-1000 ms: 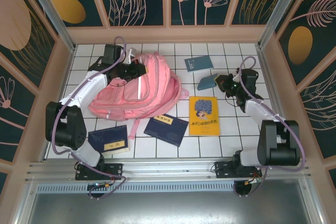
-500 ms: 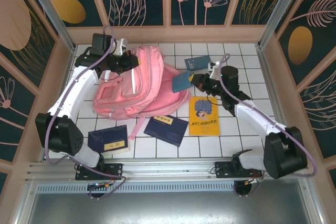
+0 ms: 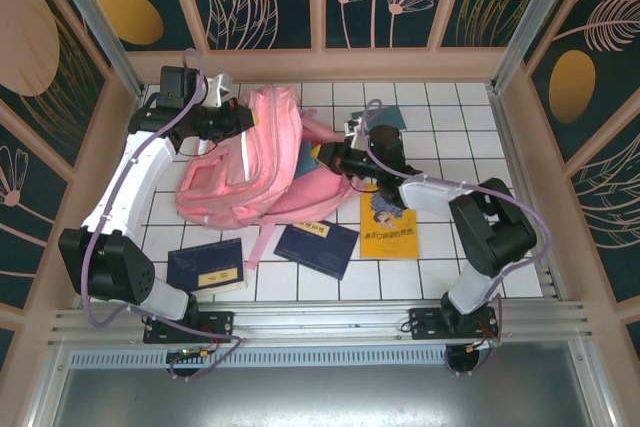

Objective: Pack the student bag

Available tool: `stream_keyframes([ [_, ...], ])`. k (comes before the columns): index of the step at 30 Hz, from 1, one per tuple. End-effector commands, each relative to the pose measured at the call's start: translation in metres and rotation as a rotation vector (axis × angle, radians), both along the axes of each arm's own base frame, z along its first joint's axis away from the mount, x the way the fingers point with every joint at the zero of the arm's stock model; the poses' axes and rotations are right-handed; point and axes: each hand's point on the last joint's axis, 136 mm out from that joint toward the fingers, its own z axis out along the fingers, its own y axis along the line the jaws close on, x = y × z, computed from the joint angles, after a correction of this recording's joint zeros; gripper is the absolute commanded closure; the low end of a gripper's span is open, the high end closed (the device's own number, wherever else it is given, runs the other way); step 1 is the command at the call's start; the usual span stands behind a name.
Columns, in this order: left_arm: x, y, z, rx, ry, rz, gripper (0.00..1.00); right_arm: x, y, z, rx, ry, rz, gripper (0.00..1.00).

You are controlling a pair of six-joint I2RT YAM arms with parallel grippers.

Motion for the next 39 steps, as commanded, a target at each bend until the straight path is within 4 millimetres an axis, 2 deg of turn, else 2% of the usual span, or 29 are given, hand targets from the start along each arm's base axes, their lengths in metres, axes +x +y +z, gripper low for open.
stream_keyframes([
  [1,0.001,-0.001,0.044,-0.048,-0.171,-0.036,1.00,0.007,0.019,0.044,0.160,-0.076,0.024,1.00],
  [4,0.001,-0.003,0.045,-0.077,-0.172,-0.041,1.00,0.012,0.040,0.034,0.188,-0.027,0.047,1.00],
  [7,0.003,-0.003,0.045,-0.093,-0.171,-0.039,1.00,0.012,0.071,0.018,0.177,0.014,0.087,1.00],
  [12,0.005,-0.004,0.050,-0.113,-0.173,-0.037,1.00,0.016,0.121,-0.017,0.071,0.060,0.115,1.00],
  [15,0.006,-0.007,0.052,-0.138,-0.170,-0.046,1.00,0.022,0.143,-0.040,-0.037,0.076,0.117,1.00],
  [20,0.006,-0.009,0.050,-0.158,-0.157,-0.049,1.00,0.027,0.169,-0.069,-0.119,0.102,0.135,1.00],
  [22,0.006,-0.009,0.050,-0.159,-0.155,-0.049,1.00,0.027,0.174,-0.077,-0.136,0.117,0.138,0.89],
  [23,0.006,-0.009,0.052,-0.159,-0.158,-0.047,1.00,0.027,0.175,-0.081,-0.145,0.122,0.140,0.79],
  [25,0.006,-0.008,0.051,-0.159,-0.155,-0.045,1.00,0.026,0.176,-0.082,-0.146,0.117,0.149,0.68],
  [30,0.006,-0.008,0.053,-0.160,-0.164,-0.044,1.00,0.028,0.164,-0.062,-0.115,0.057,0.165,0.52],
  [36,0.009,0.001,0.056,-0.149,-0.175,-0.007,1.00,0.035,0.120,-0.030,-0.104,-0.025,0.100,0.34],
  [39,0.010,0.004,0.057,-0.149,-0.176,0.007,1.00,0.032,0.098,-0.016,-0.080,-0.056,0.098,0.29],
])
